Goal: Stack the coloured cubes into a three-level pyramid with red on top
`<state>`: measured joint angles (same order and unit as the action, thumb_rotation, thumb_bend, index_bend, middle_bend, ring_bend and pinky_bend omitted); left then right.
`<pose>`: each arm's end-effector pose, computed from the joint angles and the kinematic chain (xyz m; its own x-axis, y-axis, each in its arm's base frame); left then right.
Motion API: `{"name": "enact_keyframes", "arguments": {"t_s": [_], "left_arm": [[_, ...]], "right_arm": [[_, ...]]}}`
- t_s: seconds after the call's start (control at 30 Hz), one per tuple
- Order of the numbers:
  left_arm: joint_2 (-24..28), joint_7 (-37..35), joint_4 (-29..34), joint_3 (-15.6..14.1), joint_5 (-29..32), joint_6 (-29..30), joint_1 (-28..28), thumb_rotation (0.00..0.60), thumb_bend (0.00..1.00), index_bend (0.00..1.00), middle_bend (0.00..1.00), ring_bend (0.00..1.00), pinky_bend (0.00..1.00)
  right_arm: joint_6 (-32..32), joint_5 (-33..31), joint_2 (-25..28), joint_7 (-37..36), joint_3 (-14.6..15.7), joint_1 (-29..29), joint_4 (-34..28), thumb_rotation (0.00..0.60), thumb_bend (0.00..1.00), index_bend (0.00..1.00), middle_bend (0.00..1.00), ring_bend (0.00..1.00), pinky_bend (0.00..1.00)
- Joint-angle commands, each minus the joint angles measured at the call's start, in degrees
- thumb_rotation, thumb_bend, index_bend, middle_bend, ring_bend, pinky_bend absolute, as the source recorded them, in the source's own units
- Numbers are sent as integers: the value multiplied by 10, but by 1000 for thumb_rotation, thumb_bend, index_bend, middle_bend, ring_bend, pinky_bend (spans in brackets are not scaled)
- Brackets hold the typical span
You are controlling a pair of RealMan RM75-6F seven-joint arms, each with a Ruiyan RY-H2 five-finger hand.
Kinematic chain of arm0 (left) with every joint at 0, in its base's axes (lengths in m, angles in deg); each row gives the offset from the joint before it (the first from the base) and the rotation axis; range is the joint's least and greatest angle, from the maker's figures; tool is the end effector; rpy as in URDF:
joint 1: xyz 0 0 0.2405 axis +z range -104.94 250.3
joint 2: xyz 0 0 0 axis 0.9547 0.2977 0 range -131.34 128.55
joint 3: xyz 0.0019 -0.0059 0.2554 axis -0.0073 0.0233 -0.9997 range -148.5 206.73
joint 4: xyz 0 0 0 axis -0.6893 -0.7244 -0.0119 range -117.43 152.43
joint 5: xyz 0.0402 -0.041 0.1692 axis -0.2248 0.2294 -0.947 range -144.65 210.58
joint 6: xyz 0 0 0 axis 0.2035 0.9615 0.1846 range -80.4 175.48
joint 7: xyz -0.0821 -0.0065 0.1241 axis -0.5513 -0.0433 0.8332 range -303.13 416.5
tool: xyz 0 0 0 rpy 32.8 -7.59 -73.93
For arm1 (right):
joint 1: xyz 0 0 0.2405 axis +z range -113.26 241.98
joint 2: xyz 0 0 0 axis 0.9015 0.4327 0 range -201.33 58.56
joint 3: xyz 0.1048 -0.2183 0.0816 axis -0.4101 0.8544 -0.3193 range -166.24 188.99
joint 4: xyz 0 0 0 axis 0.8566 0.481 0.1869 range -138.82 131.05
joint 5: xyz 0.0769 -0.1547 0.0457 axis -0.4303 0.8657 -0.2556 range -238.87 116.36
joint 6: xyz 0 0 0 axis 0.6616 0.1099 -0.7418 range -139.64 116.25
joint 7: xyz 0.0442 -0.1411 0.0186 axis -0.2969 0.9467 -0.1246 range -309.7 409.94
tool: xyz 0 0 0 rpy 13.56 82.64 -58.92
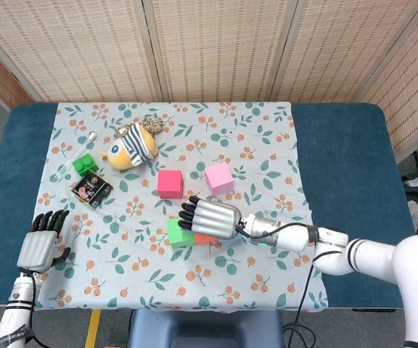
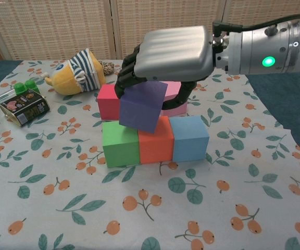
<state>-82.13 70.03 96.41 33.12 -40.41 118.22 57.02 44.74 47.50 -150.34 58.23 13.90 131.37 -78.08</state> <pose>-0.3136 0.2432 0.0917 0.5122 0.1808 0.8396 0.8535 0.0021 -0.5211 -0.0330 -0.3488 0.0336 0.7154 0.3968 0.5751 0.0769 -0.8628 0.4996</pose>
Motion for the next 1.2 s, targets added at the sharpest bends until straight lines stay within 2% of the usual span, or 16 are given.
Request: {"name": "enact_keyframes", "arguments": {"t_s": [0.03,0.3,0.97,1.2], "left_arm": [[-2,3,-1,1,2,1,0,600,339,0,56,19,72],[4,-15,3,3,9,-16,-2,600,339,0,54,20,72],[4,-6,2,6,14,-11,-2,600,339,0,50,22,72],[4,-6,-1,8,18,-14,-3,600,339,0,50,22,72]], "right_arm": [[42,46,-23,-50,20,13,57,600,216,689,385,239,398],[91,73,-41,-119,28,23,102,600,216,688,385,239,441],[89,85,-53,-112,41,31,143,600,217,659,384,240,461],[92,83,-59,-117,43,30,154,600,216,621,384,240,461]]}}
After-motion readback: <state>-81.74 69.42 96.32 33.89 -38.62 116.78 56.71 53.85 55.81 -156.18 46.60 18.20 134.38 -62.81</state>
